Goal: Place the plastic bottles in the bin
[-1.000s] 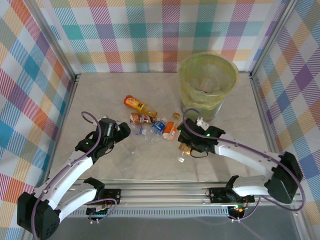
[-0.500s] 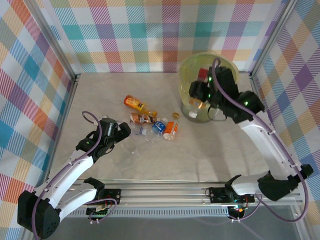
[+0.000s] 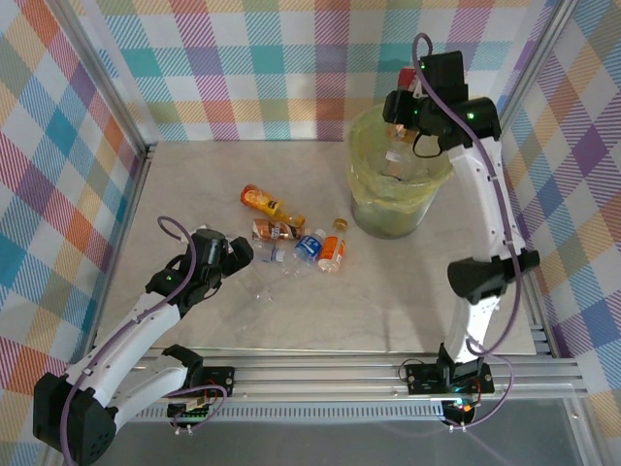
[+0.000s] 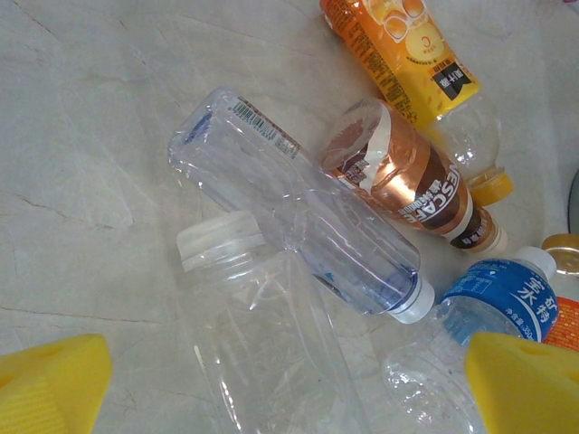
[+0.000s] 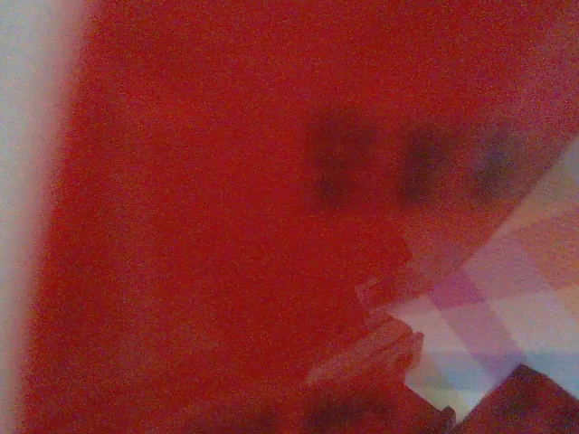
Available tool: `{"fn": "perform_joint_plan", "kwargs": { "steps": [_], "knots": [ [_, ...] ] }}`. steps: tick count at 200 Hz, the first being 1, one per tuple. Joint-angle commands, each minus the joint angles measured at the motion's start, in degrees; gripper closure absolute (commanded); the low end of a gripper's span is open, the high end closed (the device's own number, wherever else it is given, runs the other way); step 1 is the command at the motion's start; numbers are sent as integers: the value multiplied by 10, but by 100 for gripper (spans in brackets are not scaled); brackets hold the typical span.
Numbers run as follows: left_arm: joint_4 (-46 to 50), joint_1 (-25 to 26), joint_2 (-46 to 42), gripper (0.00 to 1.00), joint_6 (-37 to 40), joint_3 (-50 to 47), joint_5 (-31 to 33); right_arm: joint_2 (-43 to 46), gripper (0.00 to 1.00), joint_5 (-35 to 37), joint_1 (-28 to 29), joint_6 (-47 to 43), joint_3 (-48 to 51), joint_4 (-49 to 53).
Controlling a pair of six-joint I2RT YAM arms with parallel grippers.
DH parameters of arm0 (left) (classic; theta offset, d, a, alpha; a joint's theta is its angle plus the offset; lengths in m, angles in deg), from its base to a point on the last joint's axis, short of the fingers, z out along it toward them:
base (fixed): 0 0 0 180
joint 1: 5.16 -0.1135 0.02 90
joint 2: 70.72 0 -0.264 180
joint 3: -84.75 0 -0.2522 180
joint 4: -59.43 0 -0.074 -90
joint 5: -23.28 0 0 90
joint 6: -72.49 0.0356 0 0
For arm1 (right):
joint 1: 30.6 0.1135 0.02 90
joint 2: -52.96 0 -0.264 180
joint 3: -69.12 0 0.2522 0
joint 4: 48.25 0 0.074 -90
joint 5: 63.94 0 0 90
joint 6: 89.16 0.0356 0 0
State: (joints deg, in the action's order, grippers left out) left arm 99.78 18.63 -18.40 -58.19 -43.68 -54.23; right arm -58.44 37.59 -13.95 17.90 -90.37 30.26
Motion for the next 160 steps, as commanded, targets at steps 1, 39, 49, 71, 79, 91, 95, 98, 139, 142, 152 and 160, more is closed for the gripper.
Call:
{"fn": "perform_joint_plan", "kwargs": {
  "steps": [1,39,49,71,79,91,95,98,139,142,152,160],
  "knots": [
    [-4,-10,-5,0,9,18,-4,-40,43,-11,-20,-58,-79,96],
    [-9,-10,4,0,11,21,-5,-54,42,-10,-41,-103,-38,92],
    [-10,-10,7,0,11,22,-6,-56,42,2,-43,-113,-23,89],
    [-10,-10,10,0,10,21,-7,-66,41,19,-48,-127,-7,93],
    [-10,-10,10,0,10,20,-7,-71,41,25,-49,-132,-2,95],
    [-10,-10,9,0,10,20,-6,-78,39,34,-49,-140,8,98],
    [-10,-10,9,0,10,19,-6,-80,38,39,-49,-142,11,99],
    [-10,-10,9,0,10,19,-6,-82,38,42,-49,-142,14,100],
    [-10,-10,10,0,10,19,-7,-96,31,62,-52,-146,40,100],
    [-10,-11,11,0,10,19,-7,-97,30,63,-52,-145,42,100],
    [-10,-10,10,0,10,19,-8,-101,28,66,-54,-146,42,100],
    [-10,-10,10,0,10,19,-8,-104,25,70,-54,-147,41,101]
  ]
}}
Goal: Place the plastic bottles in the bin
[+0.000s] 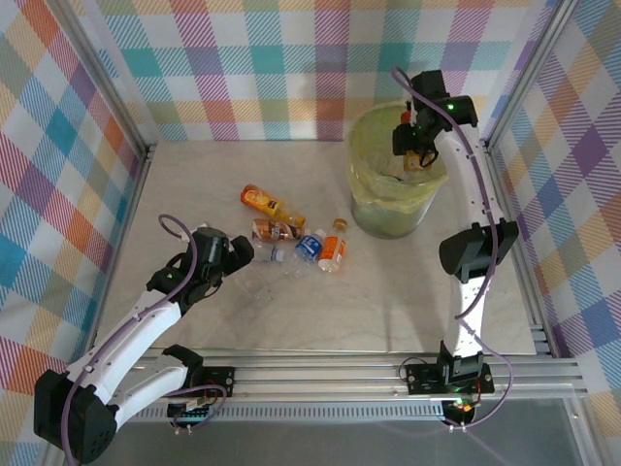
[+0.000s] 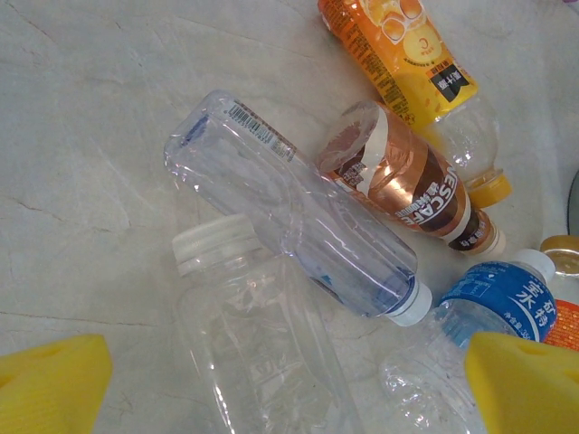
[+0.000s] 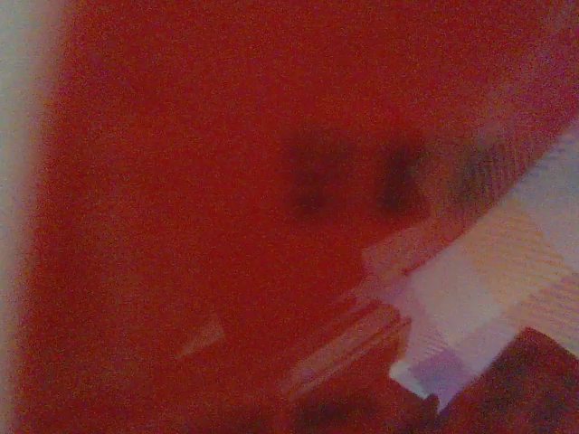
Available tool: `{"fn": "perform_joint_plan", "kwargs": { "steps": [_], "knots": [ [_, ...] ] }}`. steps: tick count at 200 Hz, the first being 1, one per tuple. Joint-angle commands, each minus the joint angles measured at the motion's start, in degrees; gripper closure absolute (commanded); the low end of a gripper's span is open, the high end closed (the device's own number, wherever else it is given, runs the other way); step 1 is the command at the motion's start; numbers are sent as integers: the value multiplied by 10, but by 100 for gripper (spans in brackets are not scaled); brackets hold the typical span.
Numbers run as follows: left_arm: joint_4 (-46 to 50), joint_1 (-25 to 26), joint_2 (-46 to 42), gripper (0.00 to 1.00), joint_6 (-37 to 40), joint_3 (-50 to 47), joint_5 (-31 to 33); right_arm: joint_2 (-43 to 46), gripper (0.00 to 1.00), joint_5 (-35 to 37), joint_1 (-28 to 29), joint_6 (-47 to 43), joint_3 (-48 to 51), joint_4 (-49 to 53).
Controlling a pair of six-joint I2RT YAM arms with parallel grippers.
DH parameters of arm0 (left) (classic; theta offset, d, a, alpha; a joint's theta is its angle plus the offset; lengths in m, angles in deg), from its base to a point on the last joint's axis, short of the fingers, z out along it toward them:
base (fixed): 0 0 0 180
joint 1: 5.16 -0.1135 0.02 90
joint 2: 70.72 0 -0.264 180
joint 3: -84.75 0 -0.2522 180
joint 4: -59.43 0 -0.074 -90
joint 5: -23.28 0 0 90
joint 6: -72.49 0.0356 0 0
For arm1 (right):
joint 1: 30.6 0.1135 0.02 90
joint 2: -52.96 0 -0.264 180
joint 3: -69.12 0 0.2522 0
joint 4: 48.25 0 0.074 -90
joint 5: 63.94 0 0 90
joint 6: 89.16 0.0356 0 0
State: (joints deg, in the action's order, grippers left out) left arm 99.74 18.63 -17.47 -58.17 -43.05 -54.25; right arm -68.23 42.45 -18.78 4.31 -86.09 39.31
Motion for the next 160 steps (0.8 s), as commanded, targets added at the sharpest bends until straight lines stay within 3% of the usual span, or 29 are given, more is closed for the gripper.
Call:
{"fn": "perform_joint_plan", "kwargs": {
  "steps": [1,36,70,160],
  "knots": [
    [-10,-10,1,0,9,13,-7,-6,25,23,-6,-11,-1,11],
    [-10,-10,1,0,10,12,-7,-9,12,43,-7,-11,-5,16],
    [-13,-10,3,0,10,13,-8,-3,7,39,-7,-13,-27,23],
    [-12,-10,3,0,9,13,-10,35,9,-11,-6,15,-10,13]
  ]
}}
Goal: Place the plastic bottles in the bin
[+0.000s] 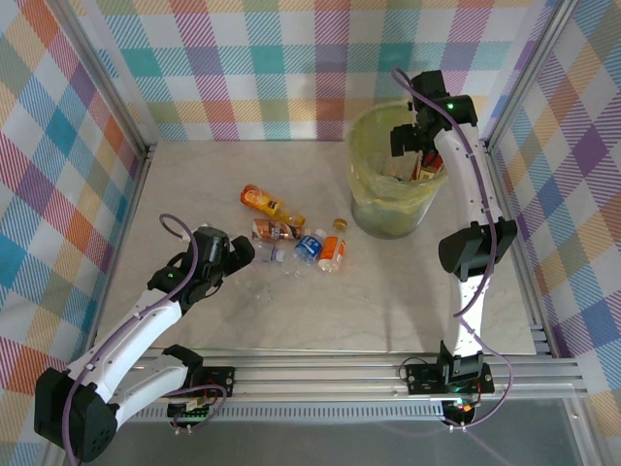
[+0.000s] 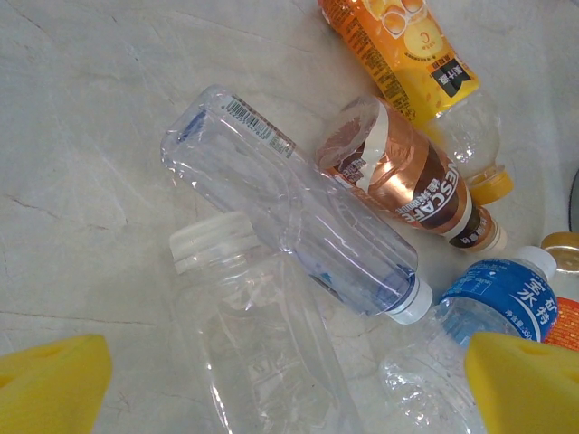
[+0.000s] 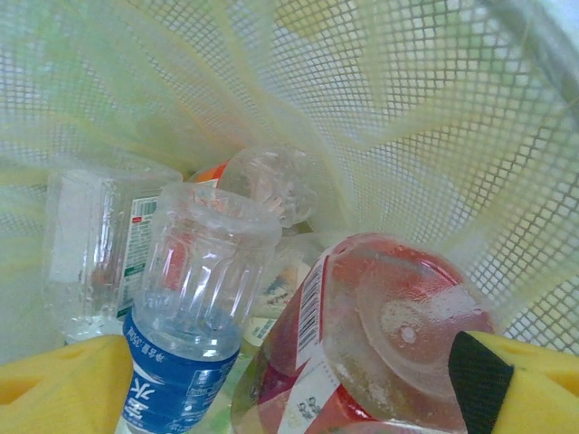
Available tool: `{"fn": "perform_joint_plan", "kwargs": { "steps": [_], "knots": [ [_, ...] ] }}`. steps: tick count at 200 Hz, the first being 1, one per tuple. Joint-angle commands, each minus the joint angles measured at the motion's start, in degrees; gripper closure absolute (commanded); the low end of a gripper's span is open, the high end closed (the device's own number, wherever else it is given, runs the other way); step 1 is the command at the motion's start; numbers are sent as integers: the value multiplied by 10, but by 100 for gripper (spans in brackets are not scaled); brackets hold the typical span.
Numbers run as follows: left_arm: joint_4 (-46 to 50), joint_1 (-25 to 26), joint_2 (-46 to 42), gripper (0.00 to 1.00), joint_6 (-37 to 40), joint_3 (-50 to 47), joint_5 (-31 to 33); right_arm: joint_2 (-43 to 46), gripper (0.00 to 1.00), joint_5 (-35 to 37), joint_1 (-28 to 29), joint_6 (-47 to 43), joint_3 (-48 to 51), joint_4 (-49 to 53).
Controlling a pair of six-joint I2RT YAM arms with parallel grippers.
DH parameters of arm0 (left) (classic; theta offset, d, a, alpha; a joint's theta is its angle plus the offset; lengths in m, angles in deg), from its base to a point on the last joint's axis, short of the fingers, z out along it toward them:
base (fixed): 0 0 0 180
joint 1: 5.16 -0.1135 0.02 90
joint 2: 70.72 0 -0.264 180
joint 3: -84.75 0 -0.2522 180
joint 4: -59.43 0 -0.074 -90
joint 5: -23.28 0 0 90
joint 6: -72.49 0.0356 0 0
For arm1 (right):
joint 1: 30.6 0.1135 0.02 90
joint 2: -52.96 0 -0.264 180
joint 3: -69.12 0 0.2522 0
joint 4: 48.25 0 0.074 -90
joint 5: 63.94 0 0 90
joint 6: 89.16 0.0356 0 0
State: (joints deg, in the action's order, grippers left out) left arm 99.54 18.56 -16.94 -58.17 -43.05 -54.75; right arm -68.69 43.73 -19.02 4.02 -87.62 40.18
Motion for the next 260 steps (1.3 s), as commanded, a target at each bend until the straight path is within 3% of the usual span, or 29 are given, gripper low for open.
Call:
{"fn": "perform_joint_plan", "kwargs": {
  "steps": [1,51,93,191,260],
  "knots": [
    [-10,-10,-2,0,9,13,-5,41,9,-25,-4,19,6,5],
    [-8,-10,-3,0,8,13,-6,76,0,-50,-4,42,24,17],
    [-3,-10,1,0,1,15,-8,131,0,-78,0,76,69,22],
    [-6,-10,62,0,-14,21,-41,344,0,-4,116,147,332,-65],
    [2,-8,126,0,-37,21,-52,419,0,-5,143,179,430,-102]
  ]
}}
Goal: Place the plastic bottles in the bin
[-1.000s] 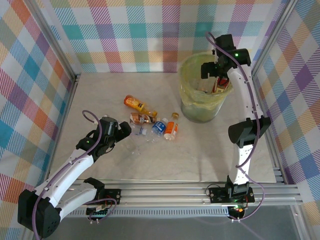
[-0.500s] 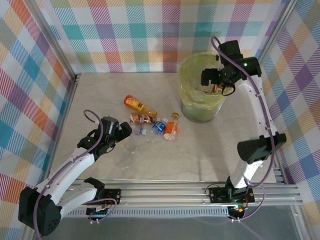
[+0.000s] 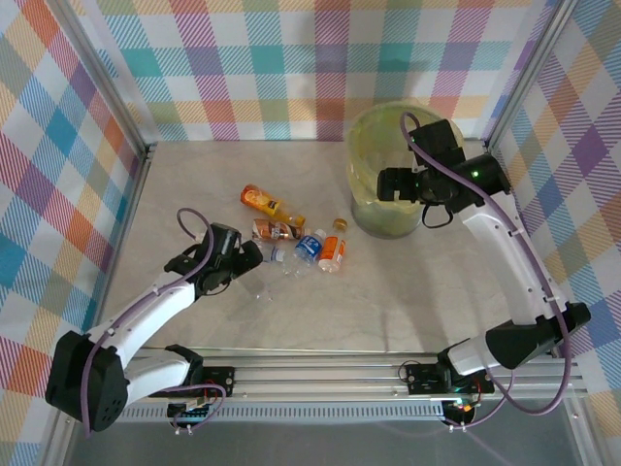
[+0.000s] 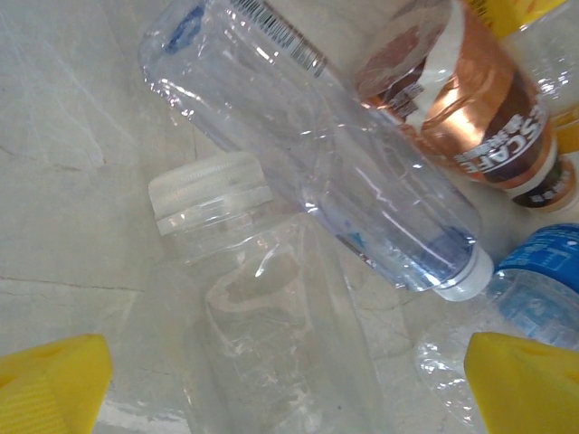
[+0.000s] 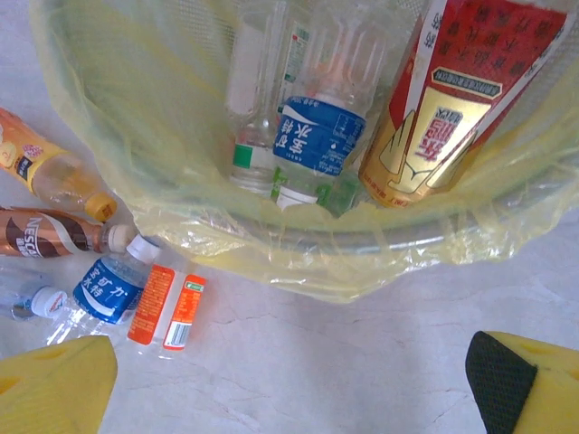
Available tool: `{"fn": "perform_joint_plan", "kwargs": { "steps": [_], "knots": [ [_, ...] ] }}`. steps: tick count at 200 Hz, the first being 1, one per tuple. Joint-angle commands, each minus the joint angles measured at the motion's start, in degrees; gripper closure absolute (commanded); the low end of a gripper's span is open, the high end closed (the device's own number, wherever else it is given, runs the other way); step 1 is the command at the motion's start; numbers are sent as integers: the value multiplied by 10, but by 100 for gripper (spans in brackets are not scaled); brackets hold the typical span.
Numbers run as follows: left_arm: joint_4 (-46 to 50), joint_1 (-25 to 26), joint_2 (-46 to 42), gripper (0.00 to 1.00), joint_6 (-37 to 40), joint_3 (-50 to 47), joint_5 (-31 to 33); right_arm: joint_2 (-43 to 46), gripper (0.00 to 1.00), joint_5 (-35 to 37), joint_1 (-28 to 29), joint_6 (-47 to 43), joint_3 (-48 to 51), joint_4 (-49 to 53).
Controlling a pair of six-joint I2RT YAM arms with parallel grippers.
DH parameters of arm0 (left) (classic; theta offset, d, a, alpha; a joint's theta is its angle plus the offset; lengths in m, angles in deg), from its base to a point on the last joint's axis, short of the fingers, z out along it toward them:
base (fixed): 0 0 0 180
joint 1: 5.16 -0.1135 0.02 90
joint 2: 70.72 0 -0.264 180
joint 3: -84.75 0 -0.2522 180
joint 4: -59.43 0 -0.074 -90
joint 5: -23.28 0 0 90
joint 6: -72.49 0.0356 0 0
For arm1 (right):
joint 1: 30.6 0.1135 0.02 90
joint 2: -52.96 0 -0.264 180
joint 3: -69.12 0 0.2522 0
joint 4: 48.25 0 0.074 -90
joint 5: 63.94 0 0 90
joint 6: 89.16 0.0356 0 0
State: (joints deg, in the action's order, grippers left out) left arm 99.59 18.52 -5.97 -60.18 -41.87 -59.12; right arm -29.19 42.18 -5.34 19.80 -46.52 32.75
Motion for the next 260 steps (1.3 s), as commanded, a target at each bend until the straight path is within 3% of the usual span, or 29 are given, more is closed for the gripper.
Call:
{"fn": "perform_joint_plan", "kwargs": {
  "steps": [1,34,67,104,171,260],
  "knots": [
    [1,-7,16,0,-17,9,-9,25,0,10,7,21,20,-29],
    [-17,-3,35,0,-30,-8,-24,49,0,11,8,28,42,-46],
    [-25,0,41,14,-44,-22,-26,67,0,8,8,32,62,-63],
    [-31,0,48,16,-58,-35,-28,75,0,3,8,33,74,-71],
    [-14,1,40,46,-67,-38,-16,73,0,-12,8,35,78,-76],
    [72,1,-91,76,-20,17,11,123,0,-31,8,60,135,-101]
  ]
}}
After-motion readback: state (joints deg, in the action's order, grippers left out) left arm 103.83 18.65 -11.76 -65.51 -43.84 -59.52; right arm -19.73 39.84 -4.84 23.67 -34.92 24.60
